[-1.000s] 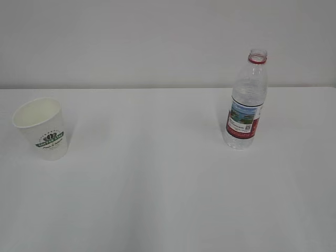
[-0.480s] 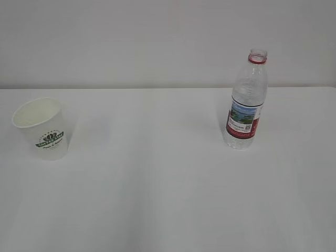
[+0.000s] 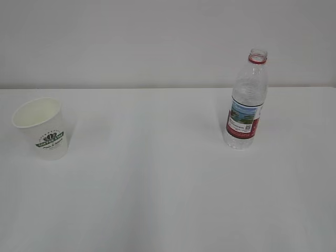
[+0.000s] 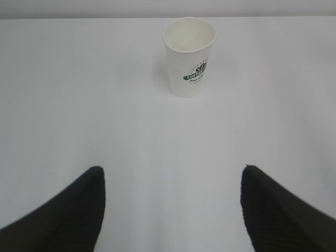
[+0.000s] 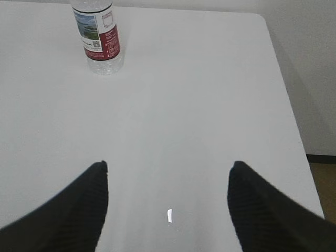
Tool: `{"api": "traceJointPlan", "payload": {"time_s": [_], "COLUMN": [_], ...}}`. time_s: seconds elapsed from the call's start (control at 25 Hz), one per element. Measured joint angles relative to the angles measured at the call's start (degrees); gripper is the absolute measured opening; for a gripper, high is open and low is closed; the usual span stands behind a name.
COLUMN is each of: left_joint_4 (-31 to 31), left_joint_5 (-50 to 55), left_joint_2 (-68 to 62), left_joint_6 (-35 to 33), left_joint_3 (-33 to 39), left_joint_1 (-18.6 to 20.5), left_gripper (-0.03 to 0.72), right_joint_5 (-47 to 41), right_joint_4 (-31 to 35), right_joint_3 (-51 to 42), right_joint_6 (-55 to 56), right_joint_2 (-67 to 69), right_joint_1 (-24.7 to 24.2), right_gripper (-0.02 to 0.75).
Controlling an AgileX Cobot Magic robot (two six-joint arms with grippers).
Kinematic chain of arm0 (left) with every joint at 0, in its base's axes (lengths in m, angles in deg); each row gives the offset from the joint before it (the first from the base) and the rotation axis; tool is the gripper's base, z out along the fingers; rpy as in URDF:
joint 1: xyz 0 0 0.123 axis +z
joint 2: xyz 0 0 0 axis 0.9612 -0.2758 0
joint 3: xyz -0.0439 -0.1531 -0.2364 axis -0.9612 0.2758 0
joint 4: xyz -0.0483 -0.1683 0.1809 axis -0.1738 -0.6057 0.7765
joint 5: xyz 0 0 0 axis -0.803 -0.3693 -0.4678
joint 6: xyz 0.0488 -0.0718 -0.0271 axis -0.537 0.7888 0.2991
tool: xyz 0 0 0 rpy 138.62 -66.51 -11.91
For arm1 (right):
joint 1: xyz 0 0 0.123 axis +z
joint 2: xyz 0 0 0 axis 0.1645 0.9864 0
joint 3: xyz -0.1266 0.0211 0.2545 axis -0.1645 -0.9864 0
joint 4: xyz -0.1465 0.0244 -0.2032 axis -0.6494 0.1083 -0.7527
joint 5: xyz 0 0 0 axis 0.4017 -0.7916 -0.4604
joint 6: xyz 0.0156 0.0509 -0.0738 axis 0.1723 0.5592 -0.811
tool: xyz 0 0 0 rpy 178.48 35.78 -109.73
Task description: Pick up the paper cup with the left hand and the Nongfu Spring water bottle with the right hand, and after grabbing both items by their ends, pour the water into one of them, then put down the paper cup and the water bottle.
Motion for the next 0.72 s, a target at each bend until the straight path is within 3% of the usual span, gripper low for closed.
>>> {"api": "traceJointPlan", "payload": {"time_s": [0.72], "left_joint_4": [-0.6], "left_joint_5": [-3.8], "left_joint_2": [0.0], "left_joint_6": [0.0], "left_joint_3": [-0.9], "left_joint_1": [0.0], "left_gripper": [0.587], "right_joint_5": [3.0], "right_joint_4": [1.9], "right_joint_3": [3.3], "right_joint_6": [-1.1], "right_joint_2": [0.0], "right_joint_1": [0.0], "right_gripper": [0.534]}}
